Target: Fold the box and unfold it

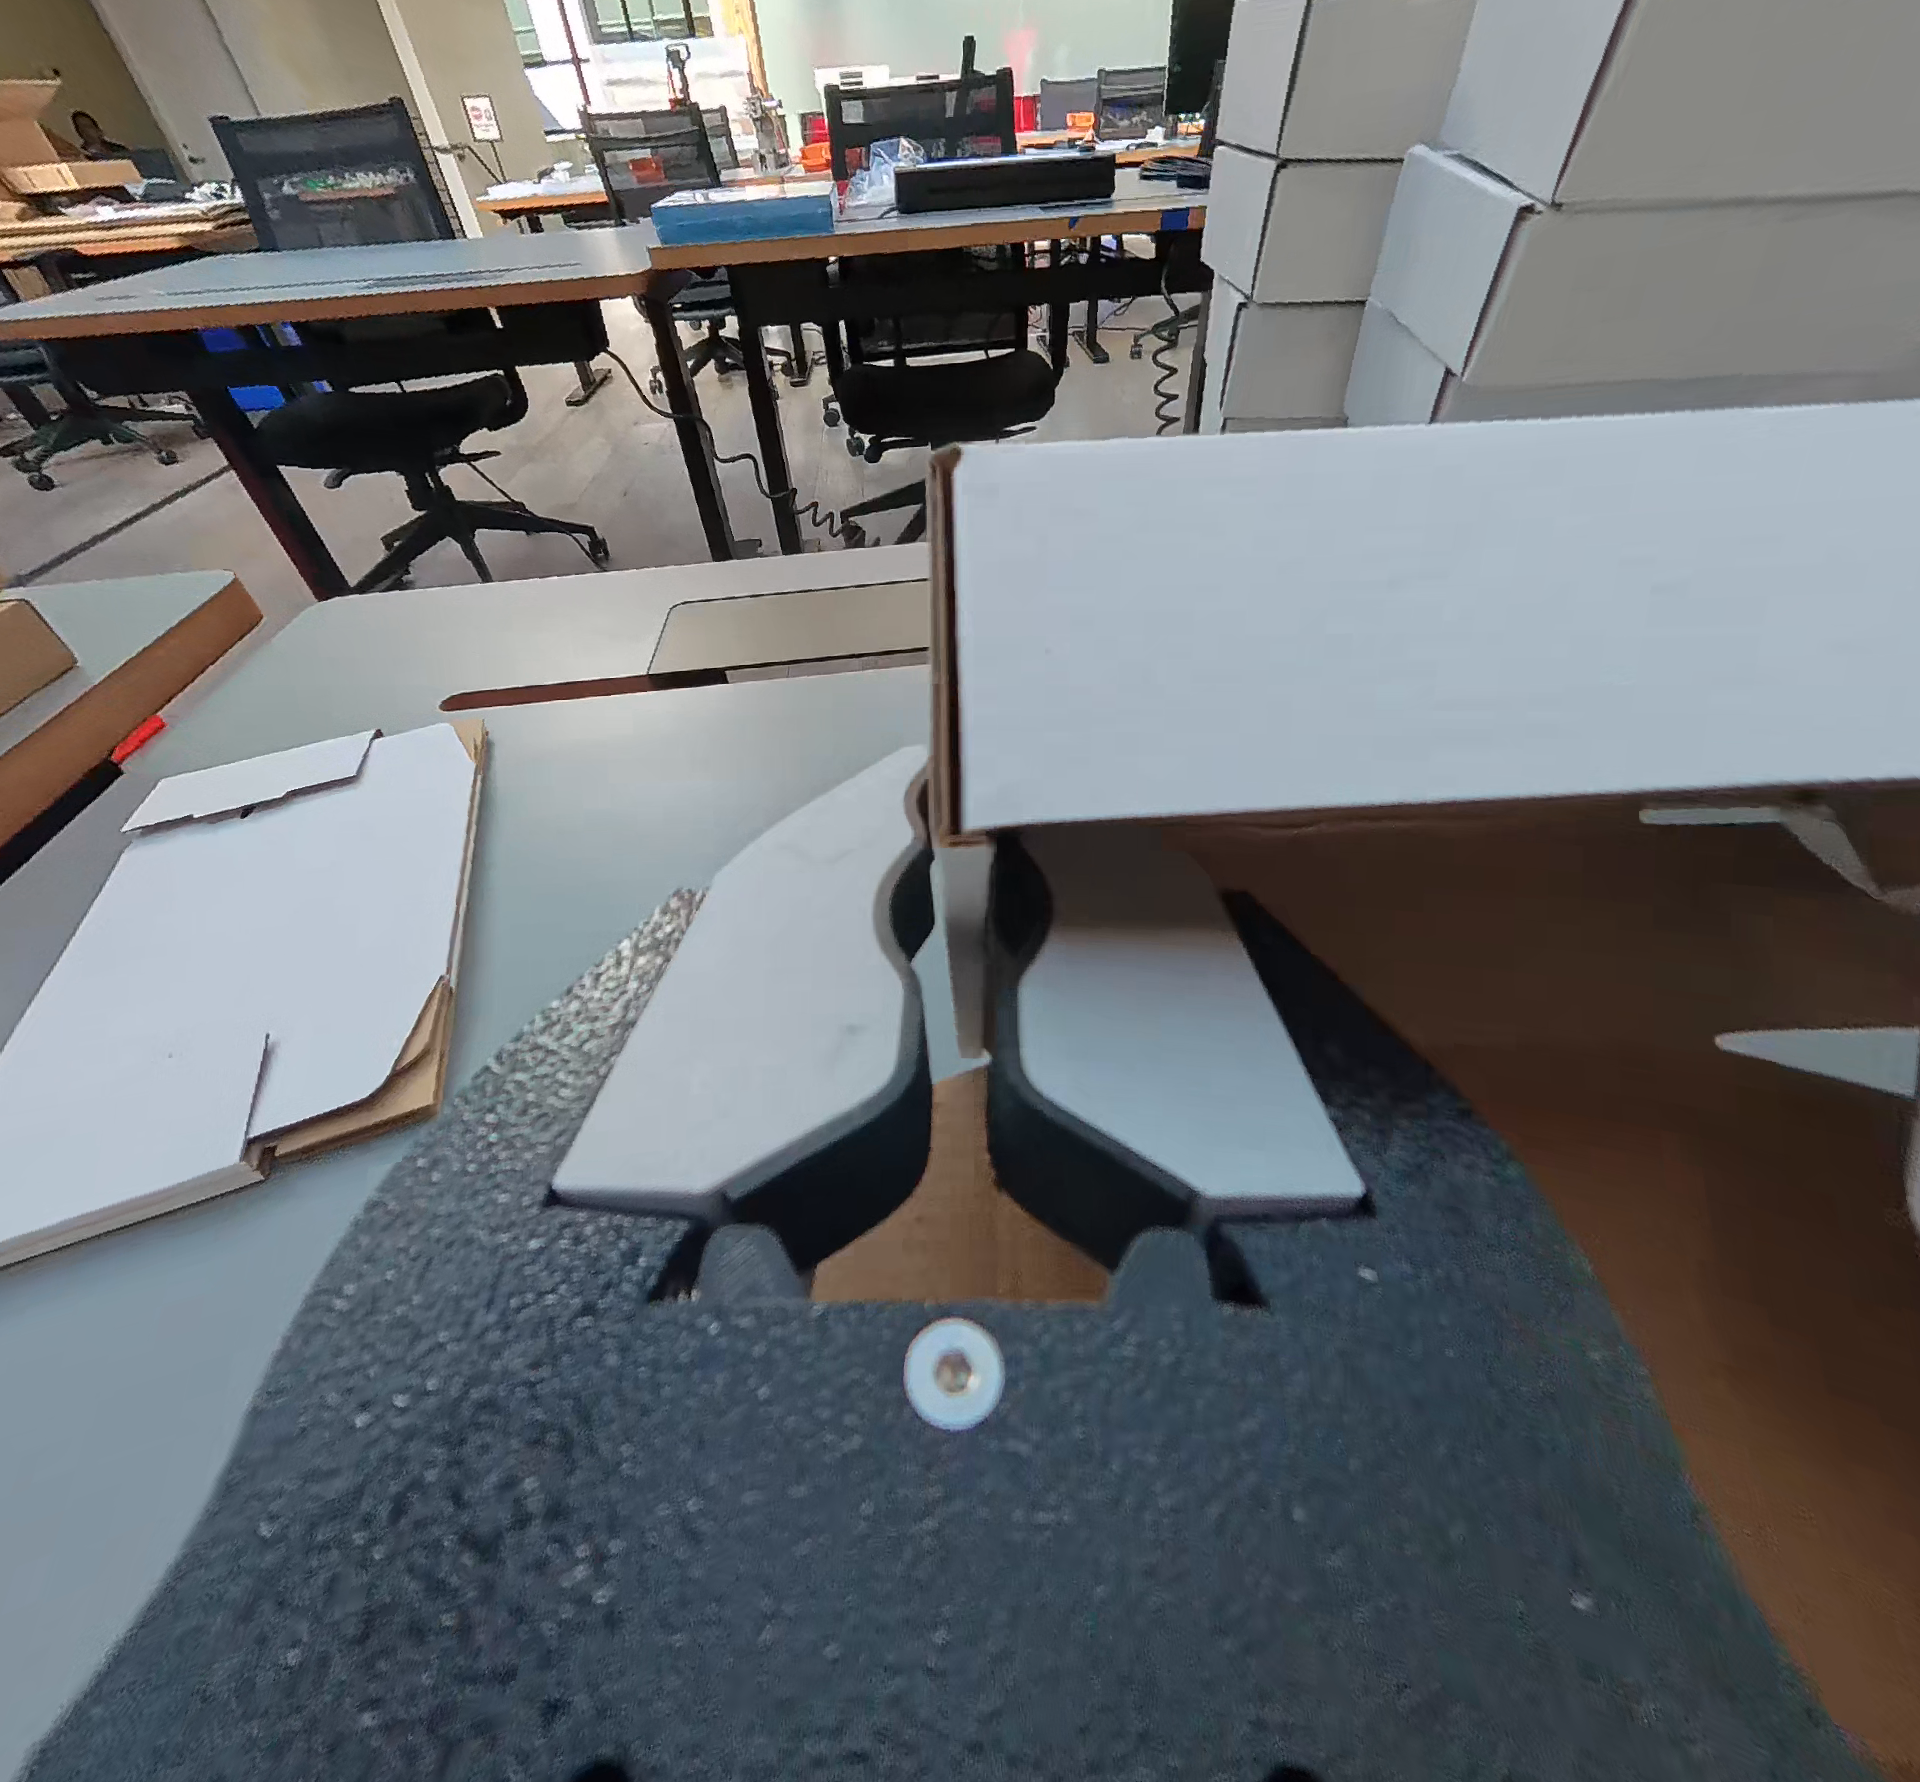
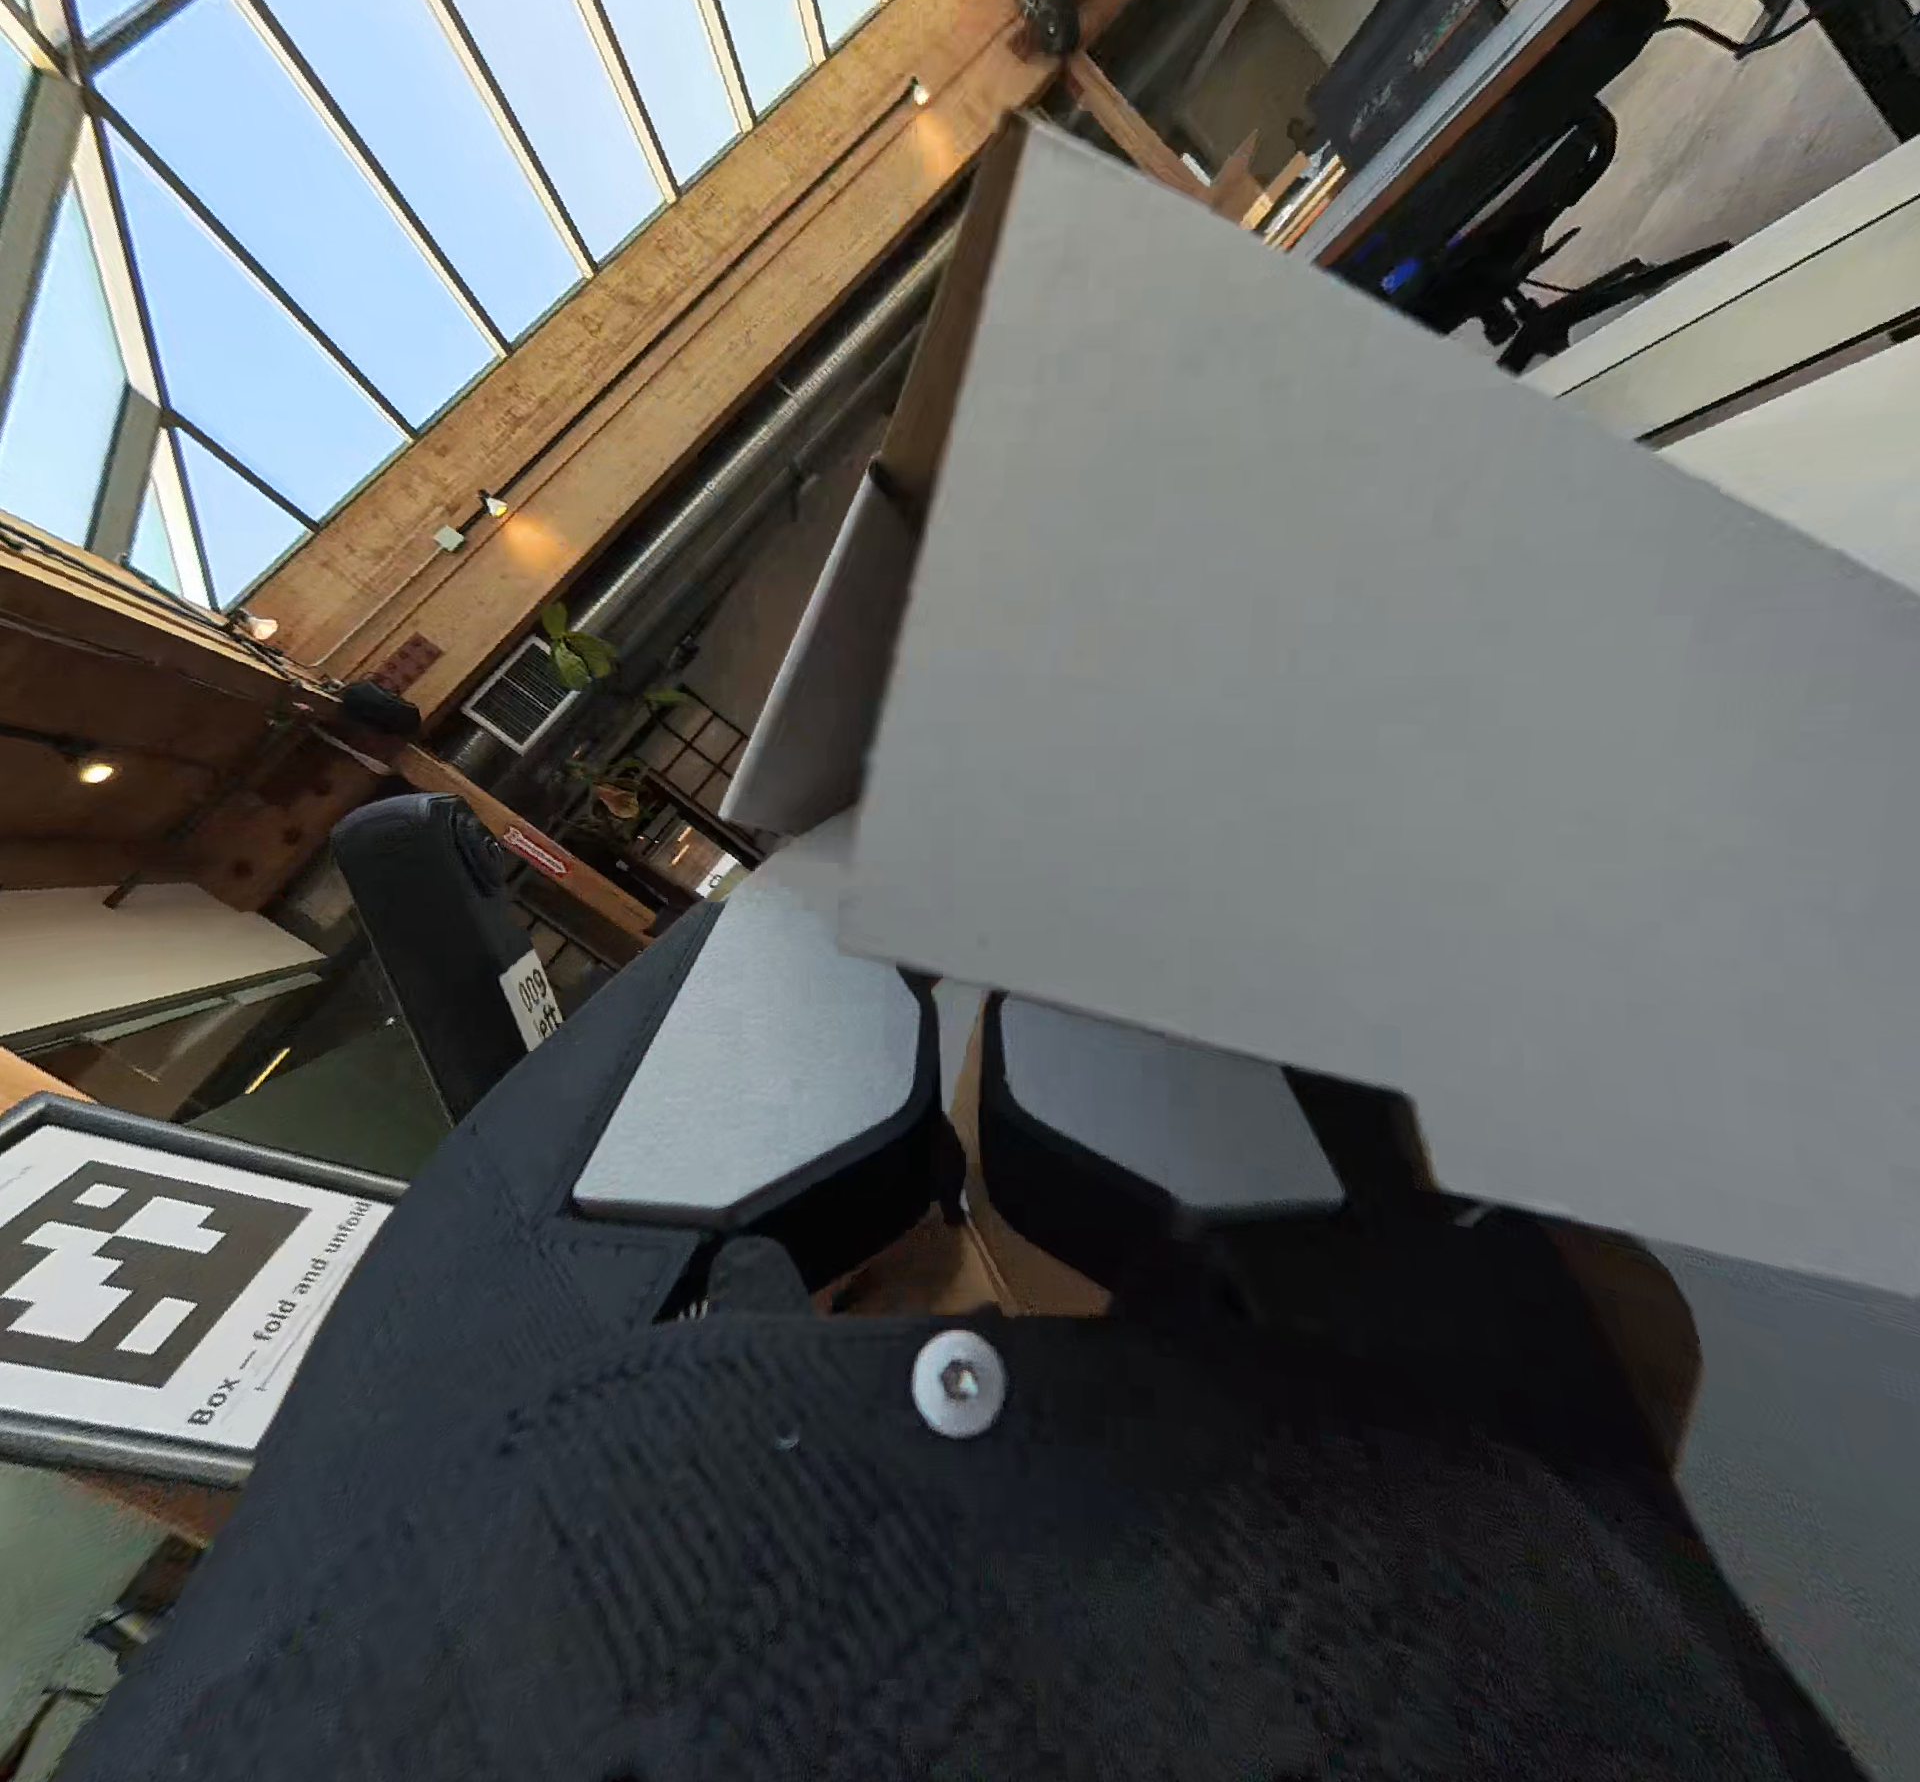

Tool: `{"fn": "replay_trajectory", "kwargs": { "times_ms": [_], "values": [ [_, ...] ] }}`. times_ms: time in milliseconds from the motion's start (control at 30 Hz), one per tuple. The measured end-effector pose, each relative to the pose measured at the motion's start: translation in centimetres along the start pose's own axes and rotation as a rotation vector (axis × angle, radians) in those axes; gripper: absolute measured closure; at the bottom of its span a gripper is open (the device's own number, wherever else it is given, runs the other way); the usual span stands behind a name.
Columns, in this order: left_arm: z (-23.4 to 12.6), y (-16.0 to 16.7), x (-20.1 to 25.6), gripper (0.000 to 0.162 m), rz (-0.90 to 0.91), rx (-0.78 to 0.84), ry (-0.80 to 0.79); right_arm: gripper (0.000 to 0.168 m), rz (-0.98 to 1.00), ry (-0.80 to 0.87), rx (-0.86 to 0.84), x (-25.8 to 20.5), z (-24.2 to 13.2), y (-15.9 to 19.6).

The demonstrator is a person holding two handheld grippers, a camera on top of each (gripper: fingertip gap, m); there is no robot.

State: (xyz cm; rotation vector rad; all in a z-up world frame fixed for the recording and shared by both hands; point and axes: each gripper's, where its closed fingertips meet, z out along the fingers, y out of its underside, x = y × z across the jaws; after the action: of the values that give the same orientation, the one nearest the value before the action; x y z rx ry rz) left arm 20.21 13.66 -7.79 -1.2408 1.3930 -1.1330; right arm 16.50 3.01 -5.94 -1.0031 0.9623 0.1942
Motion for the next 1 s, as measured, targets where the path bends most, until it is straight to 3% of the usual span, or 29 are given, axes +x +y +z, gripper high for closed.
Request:
{"fn": "replay_trajectory", "kwargs": {
  "times_ms": [33,267,600,833,1000],
  "values": [
    [0.0,-0.3,-0.6,0.156,0.001,0.005,-0.016,0.168,-0.030,0.031,-0.028,0.2,-0.2,0.4],
    [-0.1,-0.8,-3.9,0.156,-0.055,0.009,-0.074,0.168,-0.167,0.112,-0.095,0.2,-2.8,1.3],
    [-0.5,-0.3,-4.5,0.156,-0.197,0.002,-0.015,0.168,0.141,0.146,0.014,6.7,-4.9,-0.1],
    [-0.4,0.2,-3.8,0.156,-0.208,-0.015,0.025,0.168,0.207,0.088,0.075,7.0,-4.2,0.1],
    [-0.5,0.5,-3.6,0.156,-0.175,-0.020,0.026,0.168,0.127,0.089,0.127,6.4,-4.2,-0.3]
  ]
}}
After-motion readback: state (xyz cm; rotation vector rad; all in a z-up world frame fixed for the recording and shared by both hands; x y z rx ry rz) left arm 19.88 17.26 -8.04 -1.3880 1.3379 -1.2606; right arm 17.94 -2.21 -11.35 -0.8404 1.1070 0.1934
